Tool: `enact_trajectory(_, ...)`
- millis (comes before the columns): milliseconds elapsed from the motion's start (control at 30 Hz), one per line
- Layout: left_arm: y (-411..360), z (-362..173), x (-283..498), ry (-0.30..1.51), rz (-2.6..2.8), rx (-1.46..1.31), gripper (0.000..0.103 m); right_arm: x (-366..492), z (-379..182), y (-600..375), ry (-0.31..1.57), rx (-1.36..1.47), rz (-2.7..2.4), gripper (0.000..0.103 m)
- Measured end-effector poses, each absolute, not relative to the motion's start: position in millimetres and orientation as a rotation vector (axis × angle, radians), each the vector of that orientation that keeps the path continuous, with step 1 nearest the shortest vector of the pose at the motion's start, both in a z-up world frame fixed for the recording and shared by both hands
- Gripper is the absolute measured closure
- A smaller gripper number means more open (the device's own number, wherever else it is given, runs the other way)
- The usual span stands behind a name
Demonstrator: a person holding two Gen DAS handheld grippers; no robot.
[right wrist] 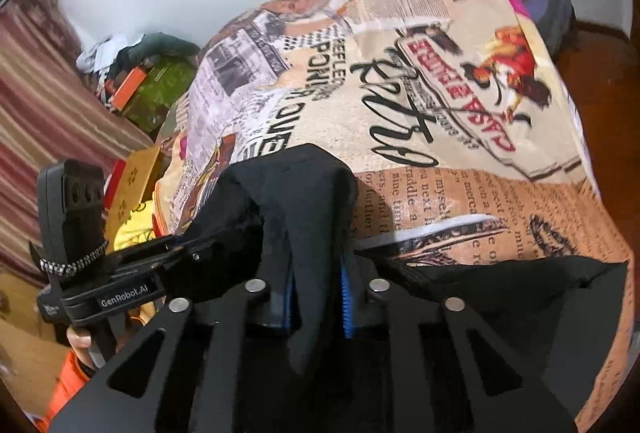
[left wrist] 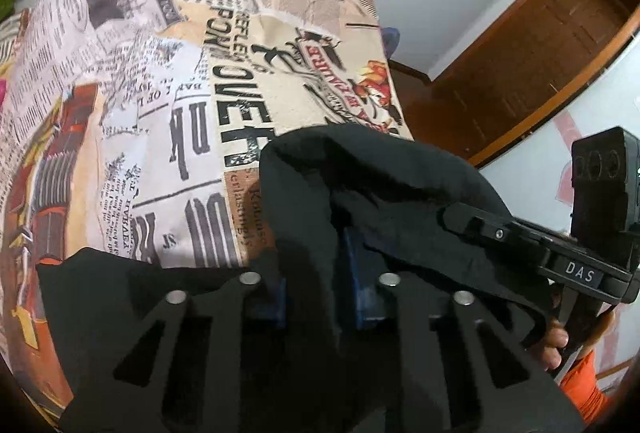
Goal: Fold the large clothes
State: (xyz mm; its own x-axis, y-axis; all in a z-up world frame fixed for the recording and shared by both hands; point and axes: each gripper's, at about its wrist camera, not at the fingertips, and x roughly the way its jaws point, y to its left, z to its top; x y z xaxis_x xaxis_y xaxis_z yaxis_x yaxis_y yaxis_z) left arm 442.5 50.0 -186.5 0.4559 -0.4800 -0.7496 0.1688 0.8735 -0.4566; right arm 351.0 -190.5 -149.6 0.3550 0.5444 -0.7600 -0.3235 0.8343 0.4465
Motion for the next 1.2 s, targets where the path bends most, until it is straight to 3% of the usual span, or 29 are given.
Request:
enact_trajectory(300, 33.0, -122.6, 356.8, 0.882, -0.455, -0.108, 0.087, 288.4, -100.1, -194.3, 0.915, 0.064, 0.618, 0.092)
enact_trajectory(633, 27.4, -100.9, 265.0, 0.841, -0.374, 0.033, 0.086, 209.4, -82.8, -196.3, 0.862, -0.074, 0.648, 0.092)
enact_trajectory(900, 49.3, -105.3, 217.8, 0.907, -0.356, -0.009, 0.086, 174.4, -81.4, -203.4, 0.908, -0.122, 0.647, 0.091)
enact_trajectory(1200, 77.0, -69.9, 199.3, 0.812, -0.256, 0.007, 0.084, 168.4, -50.0, -218.9, 0.831, -0.063, 0.608, 0.089)
